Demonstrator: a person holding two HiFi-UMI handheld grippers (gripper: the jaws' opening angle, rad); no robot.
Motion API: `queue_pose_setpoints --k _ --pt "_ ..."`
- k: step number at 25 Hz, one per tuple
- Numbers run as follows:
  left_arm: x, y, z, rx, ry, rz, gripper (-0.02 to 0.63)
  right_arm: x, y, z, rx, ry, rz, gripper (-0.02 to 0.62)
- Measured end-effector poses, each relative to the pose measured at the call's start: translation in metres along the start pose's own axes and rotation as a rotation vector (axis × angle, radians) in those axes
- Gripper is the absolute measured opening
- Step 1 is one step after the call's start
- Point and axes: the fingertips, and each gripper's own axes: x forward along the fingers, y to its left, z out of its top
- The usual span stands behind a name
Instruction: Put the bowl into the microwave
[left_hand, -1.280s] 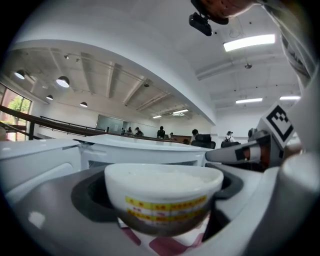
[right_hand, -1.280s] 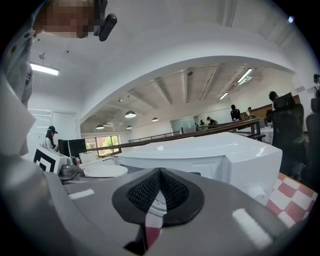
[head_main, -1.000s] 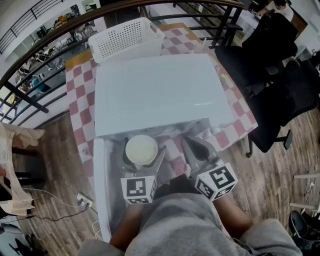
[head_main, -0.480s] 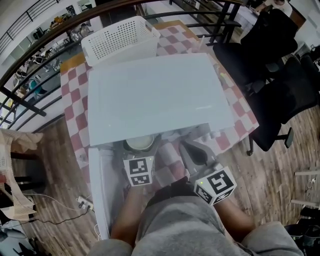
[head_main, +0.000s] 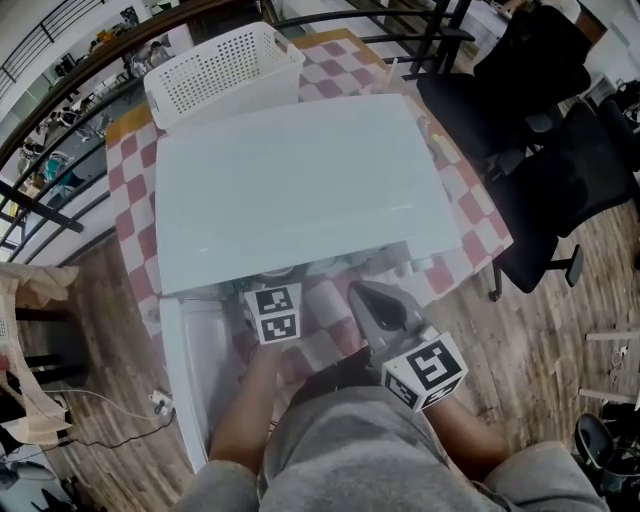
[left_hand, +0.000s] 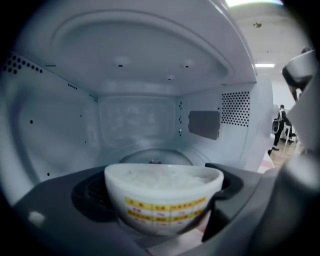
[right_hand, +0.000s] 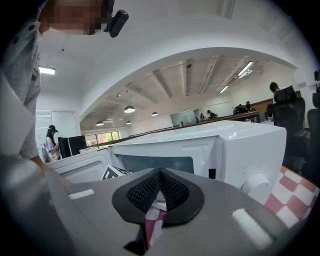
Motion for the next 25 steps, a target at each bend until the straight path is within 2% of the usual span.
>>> queue_pose_setpoints --k 8,20,25 --pt "0.003 0.002 0.000 -0.011 0.015 0.004 0.540 0.005 0.003 0.000 0.006 -0.008 0.021 -0.008" --pt "-0.008 0.003 -0.006 0.023 0.054 0.051 0.540 -0.002 0.000 -0.008 0.025 -0.006 -0.001 -0.008" --pt "-0.010 0.006 -0.010 -0.002 0.056 0.073 0.540 -0.006 -0.002 -0.009 0.040 -0.005 -0.015 -0.008"
